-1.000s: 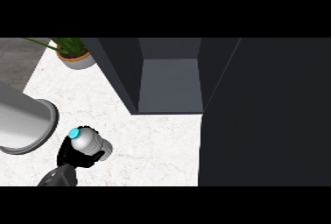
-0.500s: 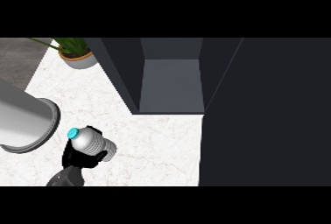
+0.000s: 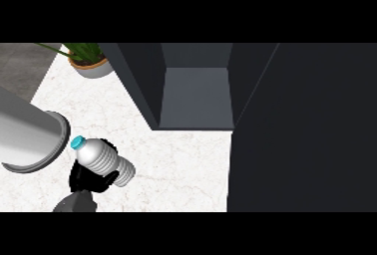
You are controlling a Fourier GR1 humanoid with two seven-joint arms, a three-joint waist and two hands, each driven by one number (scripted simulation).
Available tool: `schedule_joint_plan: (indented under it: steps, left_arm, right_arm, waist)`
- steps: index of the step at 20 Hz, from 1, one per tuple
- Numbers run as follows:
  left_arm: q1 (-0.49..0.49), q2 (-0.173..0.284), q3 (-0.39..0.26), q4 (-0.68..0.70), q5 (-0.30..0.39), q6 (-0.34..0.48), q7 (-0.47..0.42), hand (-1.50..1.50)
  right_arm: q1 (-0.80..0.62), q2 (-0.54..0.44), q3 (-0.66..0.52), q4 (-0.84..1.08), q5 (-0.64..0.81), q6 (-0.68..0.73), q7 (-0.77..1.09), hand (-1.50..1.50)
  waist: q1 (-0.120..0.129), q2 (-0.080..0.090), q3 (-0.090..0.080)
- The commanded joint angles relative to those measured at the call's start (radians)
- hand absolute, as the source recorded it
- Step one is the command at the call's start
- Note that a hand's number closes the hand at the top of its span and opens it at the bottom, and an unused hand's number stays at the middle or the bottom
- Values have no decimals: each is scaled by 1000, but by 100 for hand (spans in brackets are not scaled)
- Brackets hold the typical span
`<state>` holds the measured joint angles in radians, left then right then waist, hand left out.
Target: Pick up the bottled water, place it into the cabinet and close the cabinet
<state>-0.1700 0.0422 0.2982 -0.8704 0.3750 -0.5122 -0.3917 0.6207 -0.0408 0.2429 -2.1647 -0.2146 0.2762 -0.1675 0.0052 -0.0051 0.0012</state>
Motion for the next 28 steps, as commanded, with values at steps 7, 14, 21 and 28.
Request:
schedule_joint_plan:
  steps: [7,14,21,28]
  left_arm:
    - [45,-42,-248,-337,82,243,123,150]
    - [-42,-42,-455,-539,81,582,233,150]
    - [-256,-42,-540,-364,118,736,208,150]
    - [-498,-42,-514,-257,-3,867,256,150]
  right_arm:
    - [-42,7,10,21,-25,-25,22,-150]
    - [-115,-4,-24,70,-41,-17,23,-150]
    - [-119,18,30,33,-4,-73,66,-150]
    - [-96,10,21,80,-13,-43,3,-150]
  waist:
    - [-10,4,-1]
    - [-7,4,0]
    - [-16,6,-1]
    - [-24,8,-1]
